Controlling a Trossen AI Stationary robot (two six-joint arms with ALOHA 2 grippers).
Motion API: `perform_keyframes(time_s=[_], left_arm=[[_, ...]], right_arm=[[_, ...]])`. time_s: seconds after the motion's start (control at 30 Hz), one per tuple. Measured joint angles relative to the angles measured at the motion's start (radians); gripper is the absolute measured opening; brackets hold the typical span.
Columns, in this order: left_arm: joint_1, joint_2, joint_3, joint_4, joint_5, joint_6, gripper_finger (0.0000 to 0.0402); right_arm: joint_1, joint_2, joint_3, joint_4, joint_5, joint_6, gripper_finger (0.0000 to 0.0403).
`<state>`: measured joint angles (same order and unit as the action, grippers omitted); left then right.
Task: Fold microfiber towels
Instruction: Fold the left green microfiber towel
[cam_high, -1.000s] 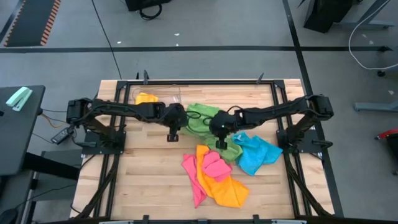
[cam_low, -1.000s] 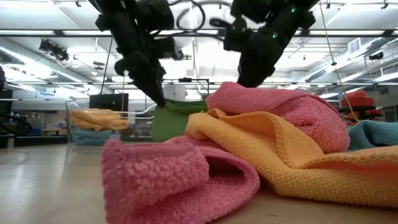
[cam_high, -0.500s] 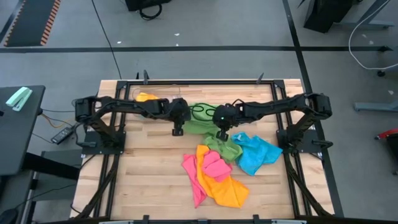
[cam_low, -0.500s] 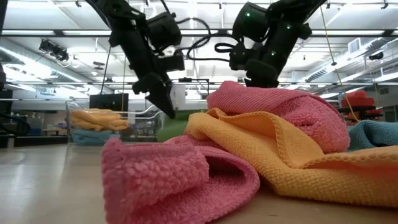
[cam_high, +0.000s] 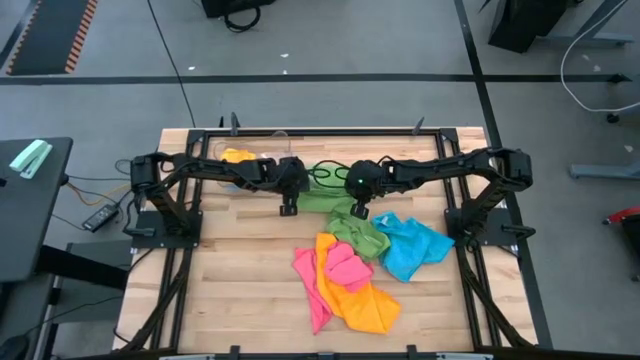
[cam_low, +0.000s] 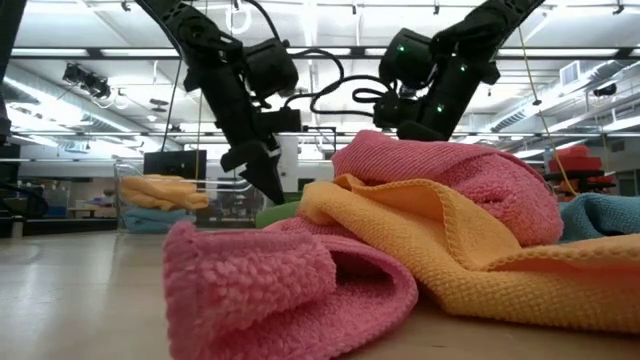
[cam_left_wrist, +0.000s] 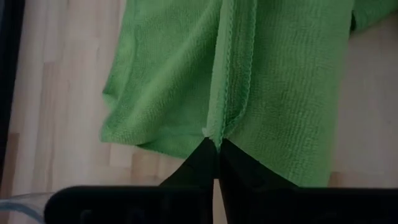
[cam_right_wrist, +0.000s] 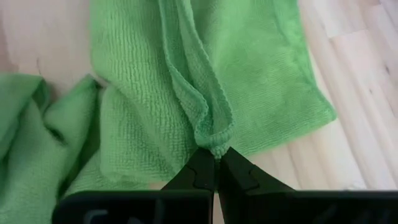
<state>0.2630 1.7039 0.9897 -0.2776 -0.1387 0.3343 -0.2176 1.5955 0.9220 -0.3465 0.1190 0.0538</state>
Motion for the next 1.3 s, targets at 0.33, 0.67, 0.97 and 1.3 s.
perform_keyframes(time_s=[0.33,0.67,0.97,1.3], left_arm=[[0.003,0.035,0.002,0.007,0.004,0.002,0.0023],[0.002,0.014,0.005,-0.007,-0.013,0.029,0.0146],[-0.031,-0.051,0.006,-0.067,0.031,0.096,0.0192],[-0.087,-0.048,0.005,0.018,0.072,0.09,0.0197]], right_arm=[[-0.017,0.032,-0.067,0.102,-0.044,-0.048,0.0028],[-0.032,0.036,-0.045,0.004,-0.022,-0.049,0.0108],[-0.041,0.035,0.023,-0.069,-0.032,-0.059,0.0177],[-0.042,0.069,-0.02,0.105,-0.06,-0.217,0.018]])
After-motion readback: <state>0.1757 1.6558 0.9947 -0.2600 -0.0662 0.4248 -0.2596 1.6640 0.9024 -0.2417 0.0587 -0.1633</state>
